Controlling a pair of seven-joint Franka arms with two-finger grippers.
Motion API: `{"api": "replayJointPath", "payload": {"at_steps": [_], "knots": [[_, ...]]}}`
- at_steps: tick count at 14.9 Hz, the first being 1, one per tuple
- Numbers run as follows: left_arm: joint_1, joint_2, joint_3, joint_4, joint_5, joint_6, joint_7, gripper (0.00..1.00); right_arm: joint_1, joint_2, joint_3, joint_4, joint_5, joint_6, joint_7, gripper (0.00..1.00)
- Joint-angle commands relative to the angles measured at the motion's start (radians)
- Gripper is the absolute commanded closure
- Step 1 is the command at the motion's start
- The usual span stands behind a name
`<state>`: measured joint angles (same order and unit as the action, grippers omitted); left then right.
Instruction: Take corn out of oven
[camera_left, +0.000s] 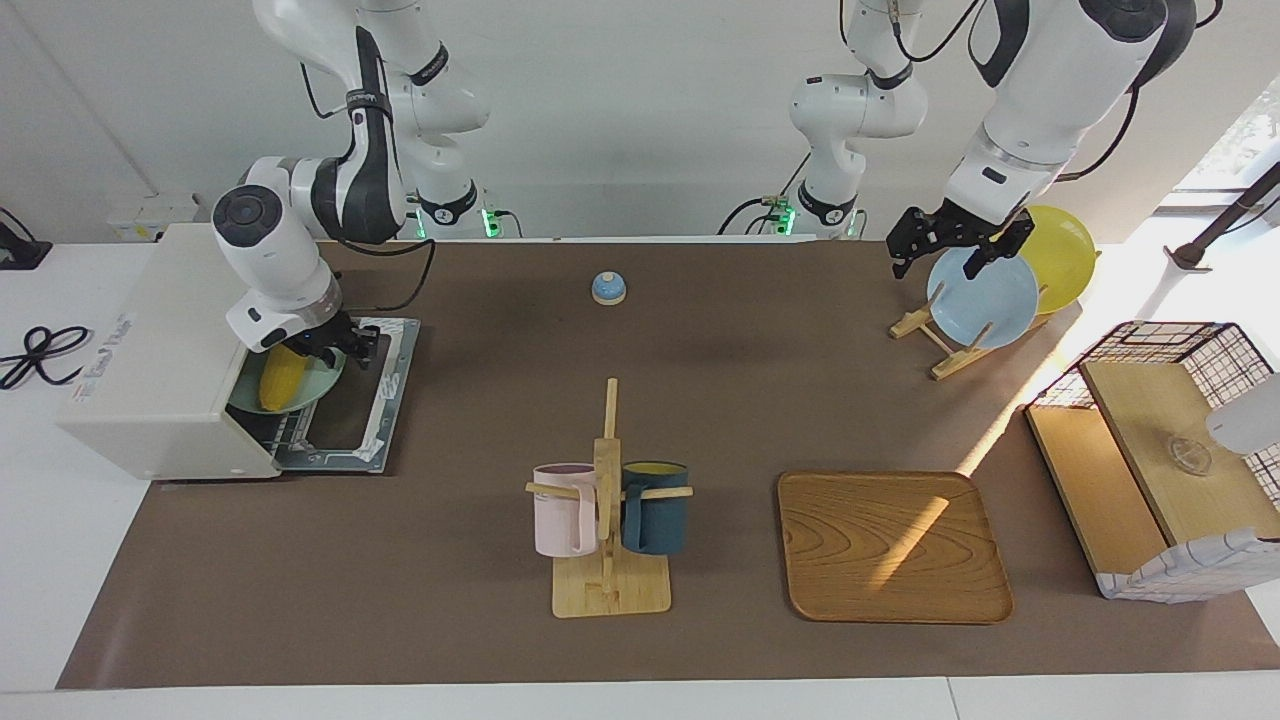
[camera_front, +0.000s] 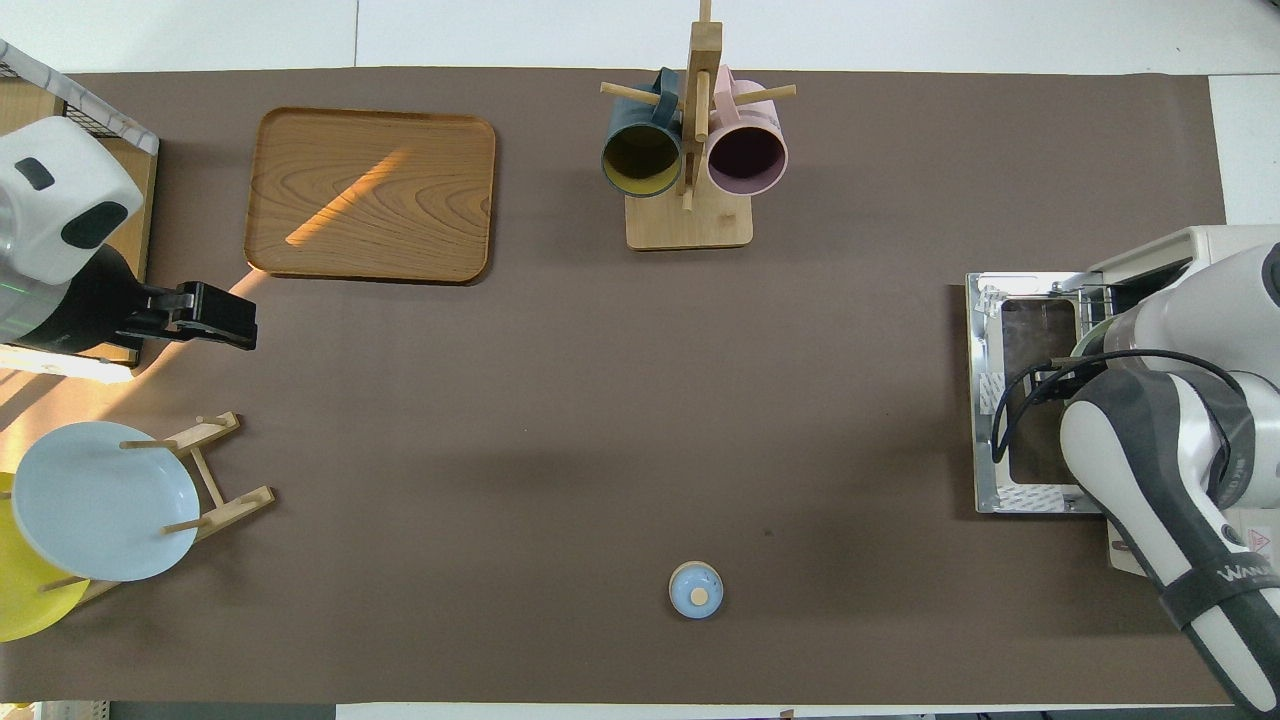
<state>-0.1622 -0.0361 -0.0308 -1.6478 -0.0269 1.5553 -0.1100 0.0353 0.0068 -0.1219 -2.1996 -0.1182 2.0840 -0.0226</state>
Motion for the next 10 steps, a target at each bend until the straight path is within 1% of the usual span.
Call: {"api": "replayJointPath", "payload": {"at_steps": [1, 2, 7, 10], "knots": [[0.01, -0.022, -0.003, -0.021, -0.011, 0.006, 0.006, 0.0, -0.017, -0.033, 0.004, -0.043, -0.024, 0.025, -0.039, 0.83], [0.01, -0.022, -0.003, -0.021, -0.011, 0.006, 0.006, 0.0, -0.017, -0.034, 0.004, -0.045, -0.024, 0.025, -0.039, 1.0], [0.01, -0.022, -0.003, -0.021, -0.011, 0.005, 0.007, 0.0, 0.015, -0.033, 0.008, -0.035, -0.031, 0.008, -0.039, 1.0], [0.01, -0.022, -0.003, -0.021, -0.011, 0.002, 0.007, 0.0, 0.099, -0.027, 0.01, -0.009, -0.052, -0.007, -0.023, 1.0]]}}
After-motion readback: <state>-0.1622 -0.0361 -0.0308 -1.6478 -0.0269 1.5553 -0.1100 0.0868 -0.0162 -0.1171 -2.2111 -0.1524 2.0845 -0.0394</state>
